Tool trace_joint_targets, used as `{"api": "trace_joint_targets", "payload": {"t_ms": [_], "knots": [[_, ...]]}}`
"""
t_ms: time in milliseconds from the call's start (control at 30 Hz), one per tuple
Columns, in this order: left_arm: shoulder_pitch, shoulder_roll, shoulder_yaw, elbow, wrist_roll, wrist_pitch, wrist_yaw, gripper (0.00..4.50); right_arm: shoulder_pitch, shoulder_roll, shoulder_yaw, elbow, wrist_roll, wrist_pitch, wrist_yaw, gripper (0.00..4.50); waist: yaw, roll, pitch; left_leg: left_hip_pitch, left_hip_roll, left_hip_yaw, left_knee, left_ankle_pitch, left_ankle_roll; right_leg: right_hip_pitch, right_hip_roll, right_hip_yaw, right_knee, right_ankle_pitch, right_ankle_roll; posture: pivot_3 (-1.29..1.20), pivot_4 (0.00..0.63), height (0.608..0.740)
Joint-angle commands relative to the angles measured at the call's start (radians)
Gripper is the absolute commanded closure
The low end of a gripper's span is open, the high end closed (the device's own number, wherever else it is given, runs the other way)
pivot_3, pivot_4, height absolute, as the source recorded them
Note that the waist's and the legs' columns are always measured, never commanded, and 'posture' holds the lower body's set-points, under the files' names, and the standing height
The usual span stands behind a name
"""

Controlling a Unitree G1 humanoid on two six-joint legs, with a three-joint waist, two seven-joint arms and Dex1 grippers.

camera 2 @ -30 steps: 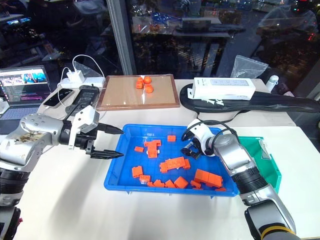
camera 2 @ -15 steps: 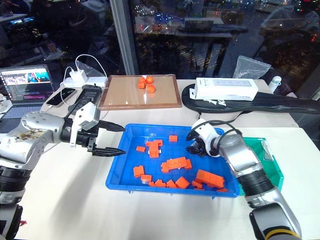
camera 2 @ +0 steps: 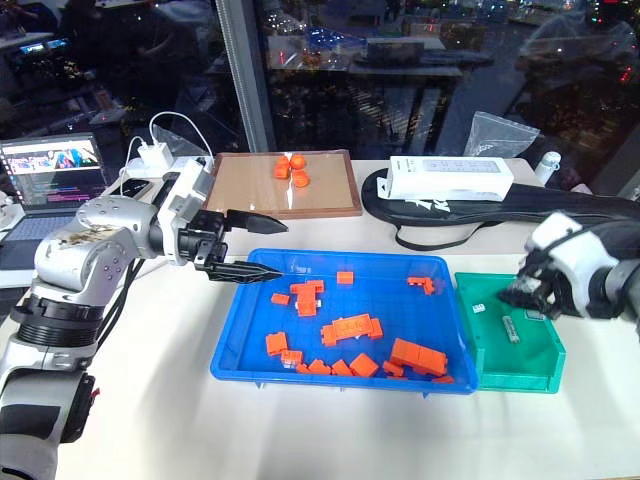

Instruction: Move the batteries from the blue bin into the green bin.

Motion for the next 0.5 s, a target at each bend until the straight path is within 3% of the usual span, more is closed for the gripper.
{"api": "trace_joint_targets", "payload": {"t_ms": [33, 67, 167, 233, 367, 500], "knots": [[-0.030, -0.001, -0.002, 0.014, 0.021, -0.037, -0.016, 0.00, 0.051, 0.000, -0.044, -0.031, -0.022, -0.066, -0.022, 2.01, -0.001, 0.000, 0.000, 0.000, 0.000, -0.001, 0.000, 0.000, 0.000, 0.000, 0.000, 0.001, 0.000, 0.000, 0.000, 0.00, 0.150, 0.740], [-0.031, -0.002, -0.003, 0.014, 0.023, -0.037, -0.017, 0.00, 0.071, -0.002, -0.037, -0.022, -0.036, -0.081, -0.026, 2.01, 0.000, 0.000, 0.000, 0.000, 0.000, -0.001, 0.001, 0.000, 0.000, 0.000, 0.000, 0.001, 0.000, 0.000, 0.000, 0.00, 0.150, 0.740], [-0.026, 0.004, -0.003, 0.002, 0.019, -0.030, -0.017, 0.00, 0.099, -0.013, -0.017, 0.011, -0.067, -0.137, -0.028, 0.61, 0.004, 0.000, 0.000, 0.000, 0.000, -0.001, 0.001, 0.000, 0.000, 0.000, 0.000, 0.000, 0.000, 0.000, 0.001, 0.00, 0.150, 0.740], [-0.015, 0.015, 0.003, -0.008, 0.021, -0.026, -0.016, 0.00, 0.057, -0.028, -0.013, 0.024, -0.065, -0.148, -0.020, 0.05, 0.006, 0.000, 0.000, 0.000, -0.001, 0.000, 0.002, 0.000, 0.000, 0.000, 0.000, 0.001, 0.000, 0.000, 0.001, 0.00, 0.150, 0.740], [0.003, 0.035, 0.011, -0.022, 0.019, -0.021, -0.014, 0.00, -0.121, -0.036, 0.035, 0.002, -0.020, -0.156, 0.006, 0.05, -0.001, 0.002, 0.000, 0.000, 0.000, -0.001, 0.002, 0.000, 0.000, 0.000, 0.000, 0.001, 0.000, 0.000, 0.001, 0.00, 0.150, 0.740], [0.012, 0.046, 0.012, -0.032, 0.019, -0.019, -0.012, 0.00, -0.327, 0.004, 0.170, -0.035, 0.024, -0.175, 0.086, 0.05, -0.002, 0.002, 0.000, 0.001, 0.001, -0.001, 0.000, 0.000, 0.000, -0.001, 0.001, 0.002, 0.000, 0.000, 0.001, 0.00, 0.150, 0.740]]}}
